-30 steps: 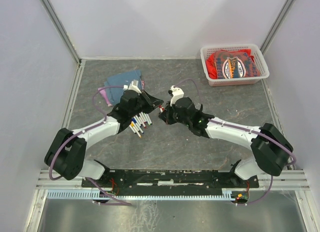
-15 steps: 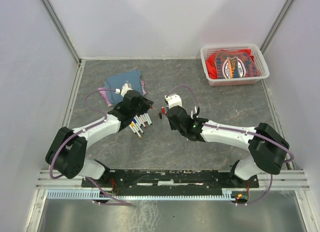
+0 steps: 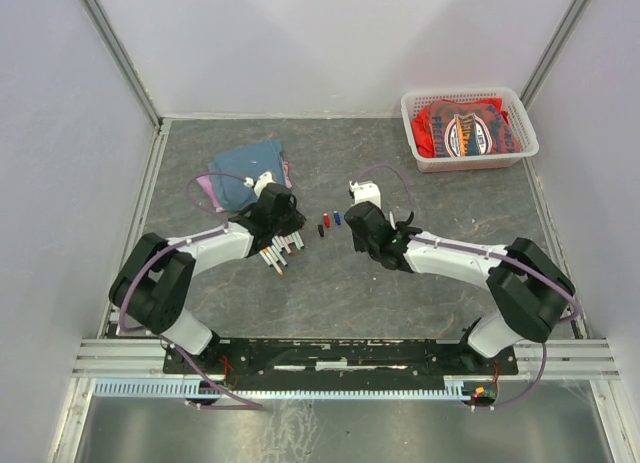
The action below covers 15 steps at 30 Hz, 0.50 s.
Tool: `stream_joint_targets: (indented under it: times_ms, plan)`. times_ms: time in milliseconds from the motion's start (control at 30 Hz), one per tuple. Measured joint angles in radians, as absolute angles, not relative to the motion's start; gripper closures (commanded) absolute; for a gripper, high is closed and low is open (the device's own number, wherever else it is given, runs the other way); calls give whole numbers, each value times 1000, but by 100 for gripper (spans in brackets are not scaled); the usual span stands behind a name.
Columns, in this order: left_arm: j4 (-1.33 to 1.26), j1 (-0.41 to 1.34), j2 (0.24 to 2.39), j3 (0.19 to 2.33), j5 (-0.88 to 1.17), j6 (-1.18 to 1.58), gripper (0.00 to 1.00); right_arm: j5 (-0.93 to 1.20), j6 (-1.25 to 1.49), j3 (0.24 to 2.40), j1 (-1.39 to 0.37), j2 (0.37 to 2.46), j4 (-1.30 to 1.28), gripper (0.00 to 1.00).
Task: Open the pen caps
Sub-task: Place the pen cap at the center of the board.
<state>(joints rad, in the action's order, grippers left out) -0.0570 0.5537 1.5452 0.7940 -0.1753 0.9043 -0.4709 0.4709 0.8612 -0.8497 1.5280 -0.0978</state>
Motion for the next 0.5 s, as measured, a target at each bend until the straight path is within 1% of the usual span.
stream_joint_targets:
  times_ms: [267,500]
  plan:
    - [-43,576,1627,810,-181,836,97,-463,485,900,-837,1622,-124,99]
    - [-33,580,1644,825,-183,808,91,-451,500,945,-807,1707,-133,99]
